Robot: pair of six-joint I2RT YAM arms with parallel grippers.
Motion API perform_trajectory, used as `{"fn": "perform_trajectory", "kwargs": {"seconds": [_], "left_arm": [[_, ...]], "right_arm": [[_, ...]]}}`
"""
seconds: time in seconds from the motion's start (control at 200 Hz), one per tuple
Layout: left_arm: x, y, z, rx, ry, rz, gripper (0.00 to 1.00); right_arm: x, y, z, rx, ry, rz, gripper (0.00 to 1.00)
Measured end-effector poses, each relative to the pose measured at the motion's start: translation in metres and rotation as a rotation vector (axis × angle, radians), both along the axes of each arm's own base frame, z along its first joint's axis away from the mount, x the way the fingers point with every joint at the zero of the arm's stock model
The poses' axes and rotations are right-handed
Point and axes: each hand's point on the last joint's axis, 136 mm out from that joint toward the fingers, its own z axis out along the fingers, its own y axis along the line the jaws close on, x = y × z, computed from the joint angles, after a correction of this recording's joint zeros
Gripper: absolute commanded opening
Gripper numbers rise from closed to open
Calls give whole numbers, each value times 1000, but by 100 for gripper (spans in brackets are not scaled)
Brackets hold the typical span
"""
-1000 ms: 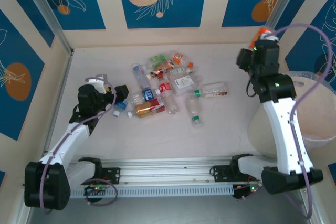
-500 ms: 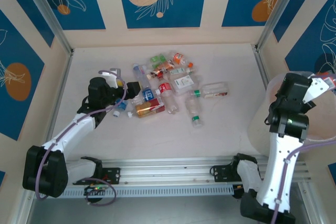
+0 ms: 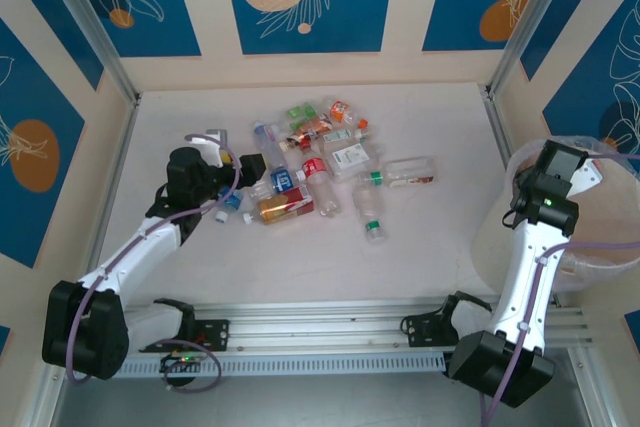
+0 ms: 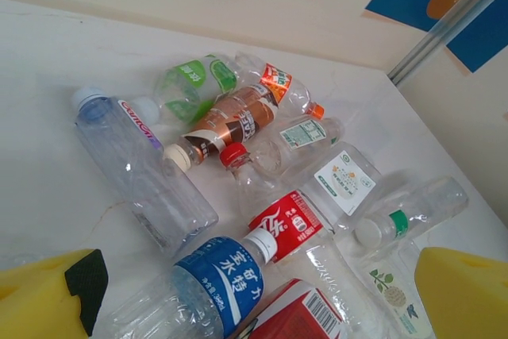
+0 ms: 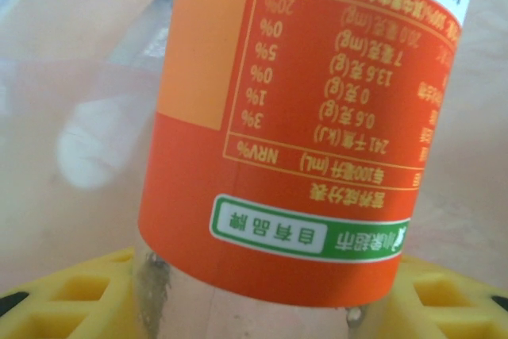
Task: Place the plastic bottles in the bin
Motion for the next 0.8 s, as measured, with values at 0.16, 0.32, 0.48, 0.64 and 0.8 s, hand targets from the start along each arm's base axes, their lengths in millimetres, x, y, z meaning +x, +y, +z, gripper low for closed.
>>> {"fn": "perform_trajectory", "kwargs": {"seconds": [0.16, 0.32, 0.48, 0.64, 0.8], "left_arm": [[2, 3, -1, 6, -1, 18, 100], [3, 5, -2, 11, 0, 32, 100], [5, 7, -2, 16, 1, 45, 100], [7, 9, -6, 23, 9, 57, 100], [8, 10, -10, 27, 18, 65, 100]], "right_arm": [[12, 5, -4, 41, -31, 41, 55], [24, 11, -5, 75, -57, 90, 57], [31, 15, -6, 98, -71, 120, 67], [30, 15, -5, 93, -72, 117, 78], [32, 17, 1, 83, -93, 138, 83]]}}
